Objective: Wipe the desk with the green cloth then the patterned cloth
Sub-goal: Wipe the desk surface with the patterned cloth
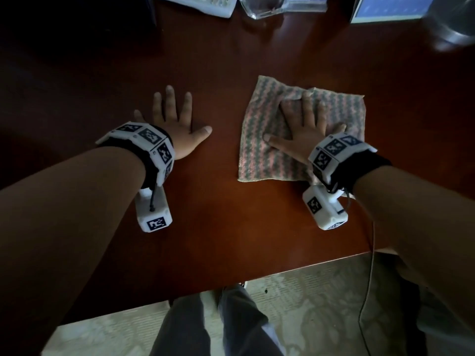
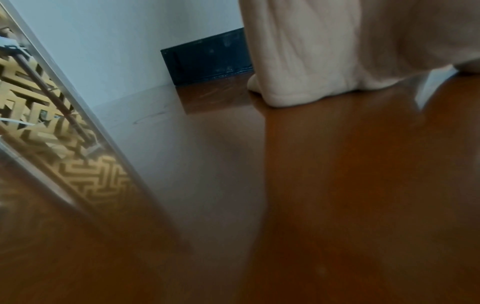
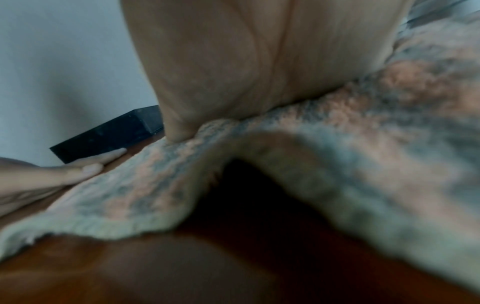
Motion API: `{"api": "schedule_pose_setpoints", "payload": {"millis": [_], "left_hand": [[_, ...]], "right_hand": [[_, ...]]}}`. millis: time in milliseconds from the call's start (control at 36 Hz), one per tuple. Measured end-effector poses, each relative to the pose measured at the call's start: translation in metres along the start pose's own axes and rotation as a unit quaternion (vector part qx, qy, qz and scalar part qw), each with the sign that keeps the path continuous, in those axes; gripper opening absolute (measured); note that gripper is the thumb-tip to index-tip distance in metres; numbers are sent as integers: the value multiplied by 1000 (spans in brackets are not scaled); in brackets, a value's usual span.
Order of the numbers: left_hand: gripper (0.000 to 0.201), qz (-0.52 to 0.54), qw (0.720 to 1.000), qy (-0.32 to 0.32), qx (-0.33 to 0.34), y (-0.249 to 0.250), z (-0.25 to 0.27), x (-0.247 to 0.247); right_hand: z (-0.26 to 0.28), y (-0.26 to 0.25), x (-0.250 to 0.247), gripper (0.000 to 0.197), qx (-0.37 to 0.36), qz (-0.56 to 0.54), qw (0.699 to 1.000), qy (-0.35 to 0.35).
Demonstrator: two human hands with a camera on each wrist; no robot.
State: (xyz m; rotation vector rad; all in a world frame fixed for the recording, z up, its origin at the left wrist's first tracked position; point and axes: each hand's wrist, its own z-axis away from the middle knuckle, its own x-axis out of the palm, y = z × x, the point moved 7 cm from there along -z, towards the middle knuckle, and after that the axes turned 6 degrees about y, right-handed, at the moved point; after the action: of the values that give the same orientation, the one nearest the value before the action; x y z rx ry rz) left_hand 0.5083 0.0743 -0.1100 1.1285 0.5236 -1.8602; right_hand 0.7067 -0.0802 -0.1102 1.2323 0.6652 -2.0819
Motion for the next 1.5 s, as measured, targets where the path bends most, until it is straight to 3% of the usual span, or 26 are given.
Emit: {"api": "schedule_pose_setpoints", "payload": {"millis": [694, 1000, 1250, 1500], "left_hand": [[81, -8, 1000, 2, 16, 2, -1, -1], [79, 6, 1000, -4, 14, 3, -1, 0], [79, 12, 1000, -14, 6, 2, -4, 3], [79, 9, 1000, -22, 1, 1, -5, 3]], "right_hand": [[47, -11, 24, 85, 71, -30, 997, -11], [10, -8, 4, 88, 69, -29, 997, -25], [-44, -10, -16, 96, 75, -44, 996, 8], [-26, -33, -7, 87, 3, -14, 1000, 0]]}}
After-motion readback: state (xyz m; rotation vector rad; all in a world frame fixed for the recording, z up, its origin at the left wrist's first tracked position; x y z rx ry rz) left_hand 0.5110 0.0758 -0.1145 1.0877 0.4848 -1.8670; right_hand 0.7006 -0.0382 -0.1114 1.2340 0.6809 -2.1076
